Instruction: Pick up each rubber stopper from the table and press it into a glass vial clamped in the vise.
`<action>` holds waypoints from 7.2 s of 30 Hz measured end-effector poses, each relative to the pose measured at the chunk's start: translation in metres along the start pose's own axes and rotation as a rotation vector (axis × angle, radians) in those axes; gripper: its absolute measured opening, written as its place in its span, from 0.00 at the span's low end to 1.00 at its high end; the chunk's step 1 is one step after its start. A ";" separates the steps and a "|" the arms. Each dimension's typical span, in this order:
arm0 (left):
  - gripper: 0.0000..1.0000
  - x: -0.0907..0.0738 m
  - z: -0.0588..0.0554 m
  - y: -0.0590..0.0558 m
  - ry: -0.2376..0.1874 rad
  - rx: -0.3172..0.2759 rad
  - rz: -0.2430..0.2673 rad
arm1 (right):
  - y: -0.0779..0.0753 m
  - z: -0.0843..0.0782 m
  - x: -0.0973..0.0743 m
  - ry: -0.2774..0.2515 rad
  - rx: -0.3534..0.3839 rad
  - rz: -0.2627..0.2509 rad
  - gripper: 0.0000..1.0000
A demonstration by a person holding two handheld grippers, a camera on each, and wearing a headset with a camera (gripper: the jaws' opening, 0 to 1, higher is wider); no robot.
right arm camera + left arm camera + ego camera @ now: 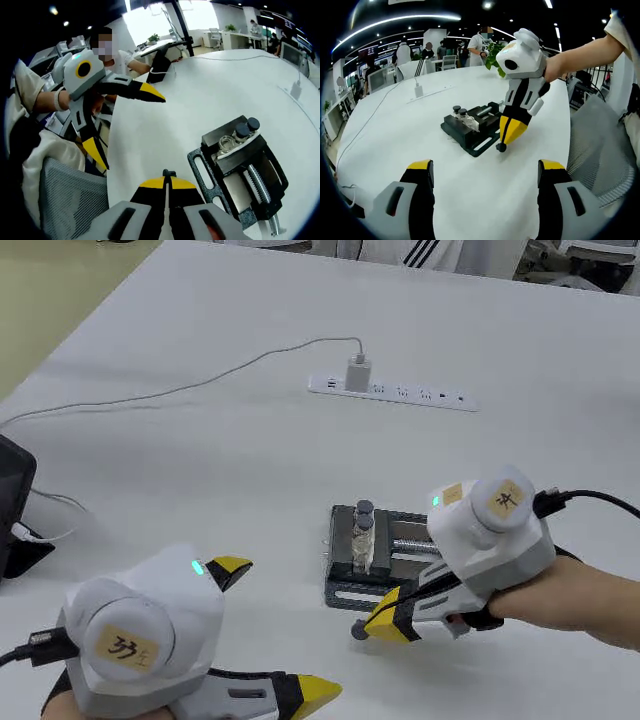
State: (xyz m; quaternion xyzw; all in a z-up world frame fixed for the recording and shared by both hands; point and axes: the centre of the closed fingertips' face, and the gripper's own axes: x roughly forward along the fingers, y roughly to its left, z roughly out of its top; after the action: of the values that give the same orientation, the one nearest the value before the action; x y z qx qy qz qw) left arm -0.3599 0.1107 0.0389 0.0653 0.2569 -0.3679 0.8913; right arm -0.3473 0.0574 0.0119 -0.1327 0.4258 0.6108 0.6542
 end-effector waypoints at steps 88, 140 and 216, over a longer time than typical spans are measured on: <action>0.05 0.011 0.092 -0.069 -0.286 0.007 -0.282 | 0.055 0.037 -0.093 -0.667 1.223 0.502 0.00; 0.05 0.021 0.065 -0.070 -0.147 0.083 -0.293 | 0.052 0.034 -0.096 -0.230 -0.052 -0.008 0.70; 0.04 0.017 0.053 -0.088 -0.061 0.157 -0.414 | 0.062 0.004 -0.062 0.252 -0.621 0.040 0.08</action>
State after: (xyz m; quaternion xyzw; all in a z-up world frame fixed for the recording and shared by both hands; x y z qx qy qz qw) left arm -0.3887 0.0206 0.0821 0.0693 0.2085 -0.5637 0.7962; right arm -0.3952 0.0311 0.0797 -0.3918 0.2996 0.7029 0.5125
